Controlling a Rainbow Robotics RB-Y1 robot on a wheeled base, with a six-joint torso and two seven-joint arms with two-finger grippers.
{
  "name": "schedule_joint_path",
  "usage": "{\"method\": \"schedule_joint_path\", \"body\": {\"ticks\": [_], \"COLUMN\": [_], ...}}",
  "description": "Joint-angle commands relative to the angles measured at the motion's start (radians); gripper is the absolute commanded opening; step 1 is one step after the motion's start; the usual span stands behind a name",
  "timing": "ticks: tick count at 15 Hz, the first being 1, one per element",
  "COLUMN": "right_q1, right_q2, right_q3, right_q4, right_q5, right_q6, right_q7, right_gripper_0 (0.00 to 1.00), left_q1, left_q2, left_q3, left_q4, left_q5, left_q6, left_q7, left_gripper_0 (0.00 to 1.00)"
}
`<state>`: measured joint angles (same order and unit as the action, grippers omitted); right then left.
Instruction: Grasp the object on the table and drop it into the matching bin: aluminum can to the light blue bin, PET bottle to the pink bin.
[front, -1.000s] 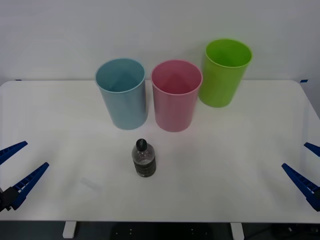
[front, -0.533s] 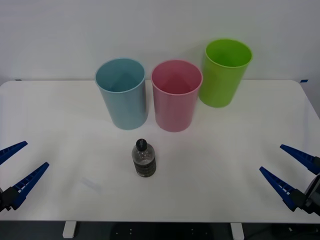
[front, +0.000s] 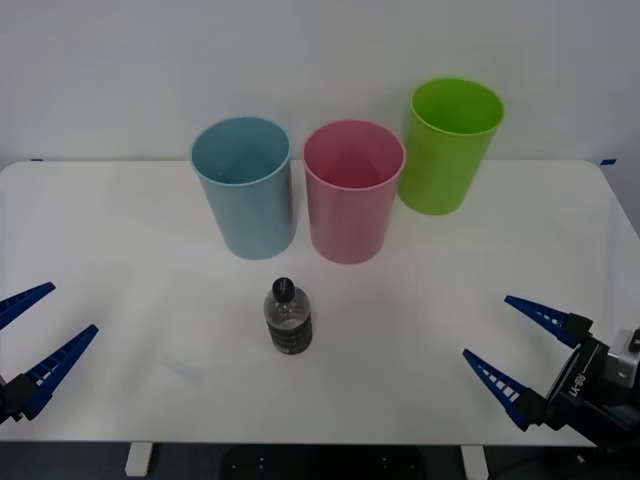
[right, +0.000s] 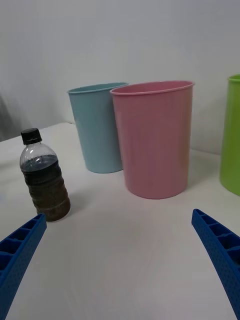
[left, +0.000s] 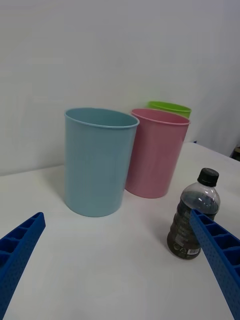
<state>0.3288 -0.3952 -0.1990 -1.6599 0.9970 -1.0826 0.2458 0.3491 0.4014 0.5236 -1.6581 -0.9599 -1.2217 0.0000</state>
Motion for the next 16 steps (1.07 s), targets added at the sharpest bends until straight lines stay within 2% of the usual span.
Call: {"method": "schedule_joint_path", "body": {"ticks": [1, 10, 16], "right_q1": [-0.011, -0.086, -0.225], "right_q2": [-0.001, 0.009, 0.133], "right_q3": [0.061, 0.265, 0.279], "right_q4": [0.0, 0.006, 0.163], "right_q5": [0.009, 0.071, 0.201], "right_q6": [0.029, 0.155, 0.142], "right_q7": [0.013, 0.018, 0.033], "right_gripper_0": [1.0, 1.0, 1.0], "left_q1": [0.0, 0.0, 0.0], "left_q2": [0.0, 0.0, 0.0], "left_q3": [0.0, 0.0, 0.0], "left_q4": [0.0, 0.0, 0.0], "left_q5": [0.0, 0.0, 0.0], "left_q6": [0.0, 0.0, 0.0], "left_q7": [0.0, 0.0, 0.0], "left_gripper_0": [1.0, 1.0, 1.0]}}
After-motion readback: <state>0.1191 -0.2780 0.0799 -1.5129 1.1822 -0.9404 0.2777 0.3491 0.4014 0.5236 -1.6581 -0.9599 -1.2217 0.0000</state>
